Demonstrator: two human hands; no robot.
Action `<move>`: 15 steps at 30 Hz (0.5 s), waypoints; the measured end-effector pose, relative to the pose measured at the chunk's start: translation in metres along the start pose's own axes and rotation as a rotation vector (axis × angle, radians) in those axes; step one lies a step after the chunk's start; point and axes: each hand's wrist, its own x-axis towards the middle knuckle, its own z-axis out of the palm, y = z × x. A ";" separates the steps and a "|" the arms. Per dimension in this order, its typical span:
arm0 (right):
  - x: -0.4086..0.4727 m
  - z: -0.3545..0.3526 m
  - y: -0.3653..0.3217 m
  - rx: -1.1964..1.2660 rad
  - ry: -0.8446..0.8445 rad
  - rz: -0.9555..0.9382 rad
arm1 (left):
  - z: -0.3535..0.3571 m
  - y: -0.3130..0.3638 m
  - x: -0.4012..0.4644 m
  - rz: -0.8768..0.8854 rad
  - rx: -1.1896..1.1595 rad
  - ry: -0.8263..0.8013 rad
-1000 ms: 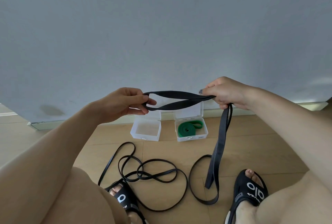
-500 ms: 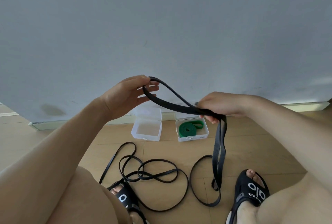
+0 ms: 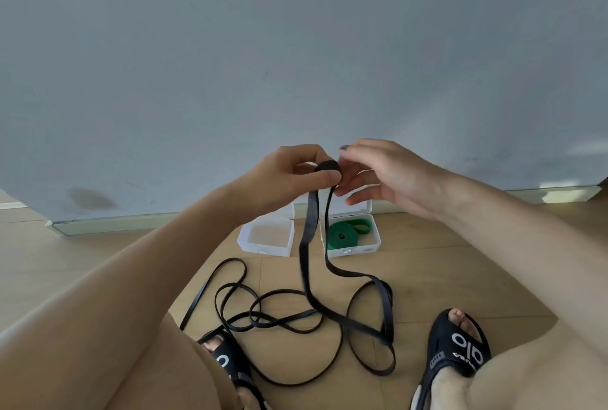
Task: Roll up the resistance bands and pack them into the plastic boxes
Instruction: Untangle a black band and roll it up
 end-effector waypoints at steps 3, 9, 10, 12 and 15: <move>0.001 0.003 0.004 -0.040 0.060 0.014 | 0.004 -0.001 0.003 0.030 0.071 0.020; -0.004 0.009 0.002 0.067 0.093 0.002 | 0.010 -0.002 0.006 0.139 0.199 0.051; -0.005 0.010 0.002 0.086 0.097 0.001 | 0.010 -0.001 0.006 0.150 0.222 0.060; -0.006 0.011 -0.001 0.116 0.111 0.005 | 0.011 0.000 0.006 0.189 0.250 0.083; -0.006 0.012 -0.004 0.186 0.139 0.004 | 0.009 -0.001 0.007 0.225 0.275 0.126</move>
